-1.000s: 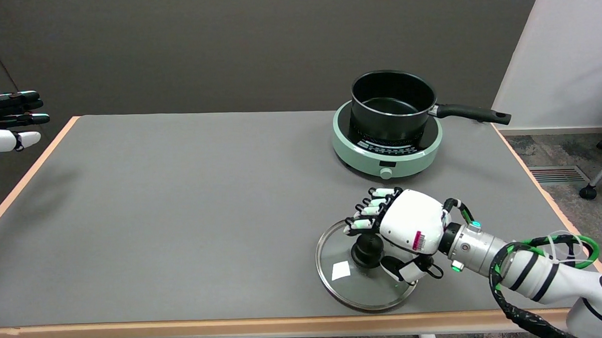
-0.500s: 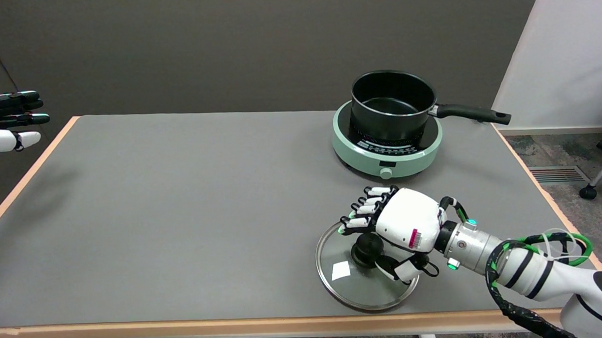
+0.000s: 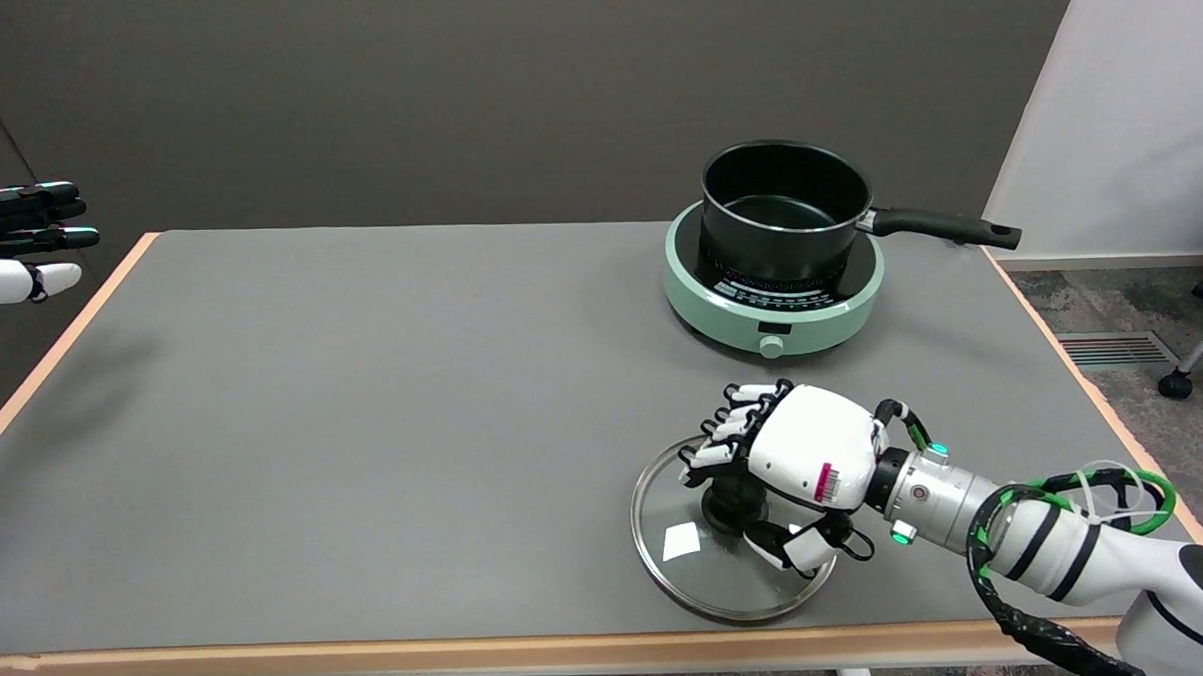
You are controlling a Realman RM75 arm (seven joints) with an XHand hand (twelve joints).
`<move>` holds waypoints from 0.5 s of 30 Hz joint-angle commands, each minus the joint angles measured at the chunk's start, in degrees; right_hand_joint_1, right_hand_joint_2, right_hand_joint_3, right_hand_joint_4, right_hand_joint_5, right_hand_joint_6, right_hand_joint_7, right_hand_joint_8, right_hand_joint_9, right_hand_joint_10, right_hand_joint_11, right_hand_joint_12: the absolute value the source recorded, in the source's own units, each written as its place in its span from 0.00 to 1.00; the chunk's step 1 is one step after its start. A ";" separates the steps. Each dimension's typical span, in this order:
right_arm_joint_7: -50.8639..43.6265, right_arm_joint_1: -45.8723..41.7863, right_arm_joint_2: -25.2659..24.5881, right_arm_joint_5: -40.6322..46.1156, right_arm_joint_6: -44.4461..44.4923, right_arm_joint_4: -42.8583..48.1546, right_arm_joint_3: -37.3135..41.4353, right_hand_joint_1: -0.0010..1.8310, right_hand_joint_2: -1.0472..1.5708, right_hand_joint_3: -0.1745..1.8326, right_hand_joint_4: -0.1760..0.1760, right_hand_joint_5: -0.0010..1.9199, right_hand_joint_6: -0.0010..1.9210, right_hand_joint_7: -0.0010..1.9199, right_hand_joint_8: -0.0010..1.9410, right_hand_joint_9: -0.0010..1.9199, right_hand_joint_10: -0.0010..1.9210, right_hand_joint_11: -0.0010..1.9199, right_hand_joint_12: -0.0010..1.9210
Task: Pick up the pot lid.
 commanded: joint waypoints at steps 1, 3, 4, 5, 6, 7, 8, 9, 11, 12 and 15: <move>1.21 2.86 1.34 0.18 -0.35 -2.21 -1.91 0.53 0.62 0.55 1.00 0.34 0.20 0.40 0.14 0.39 0.28 0.26 0.54; 1.24 3.57 1.71 0.31 -0.35 -2.56 -2.42 0.53 0.62 0.55 1.00 0.34 0.20 0.40 0.14 0.39 0.28 0.26 0.54; 1.35 3.88 1.97 0.42 -0.35 -2.69 -2.55 0.53 0.62 0.55 1.00 0.34 0.20 0.40 0.14 0.39 0.28 0.26 0.54; 1.68 4.10 2.13 0.30 -0.35 -2.77 -2.63 0.53 0.62 0.55 1.00 0.34 0.20 0.40 0.14 0.39 0.28 0.26 0.54; 2.32 4.42 2.29 0.10 -0.35 -2.88 -2.68 0.53 0.62 0.55 1.00 0.34 0.20 0.40 0.14 0.39 0.28 0.26 0.54; 2.81 4.62 2.42 0.10 -0.35 -3.01 -2.68 0.53 0.62 0.55 1.00 0.34 0.20 0.40 0.14 0.39 0.28 0.26 0.54; 3.03 4.68 2.53 0.10 -0.35 -3.12 -2.68 0.53 0.62 0.55 1.00 0.34 0.20 0.41 0.14 0.39 0.28 0.26 0.54; 3.13 4.84 2.69 0.10 -0.35 -3.25 -2.68 0.53 0.62 0.55 1.00 0.34 0.21 0.41 0.14 0.39 0.28 0.26 0.54; 3.13 4.94 2.90 0.10 -0.35 -3.41 -2.68 0.53 0.62 0.55 1.00 0.34 0.21 0.41 0.14 0.39 0.28 0.26 0.54; 3.13 4.94 3.01 0.10 -0.35 -3.49 -2.68 0.53 0.63 0.55 1.00 0.34 0.21 0.41 0.15 0.39 0.29 0.26 0.54; 3.13 4.65 3.46 0.10 -0.35 -3.62 -2.55 0.53 0.63 0.55 1.00 0.35 0.23 0.42 0.15 0.40 0.29 0.26 0.54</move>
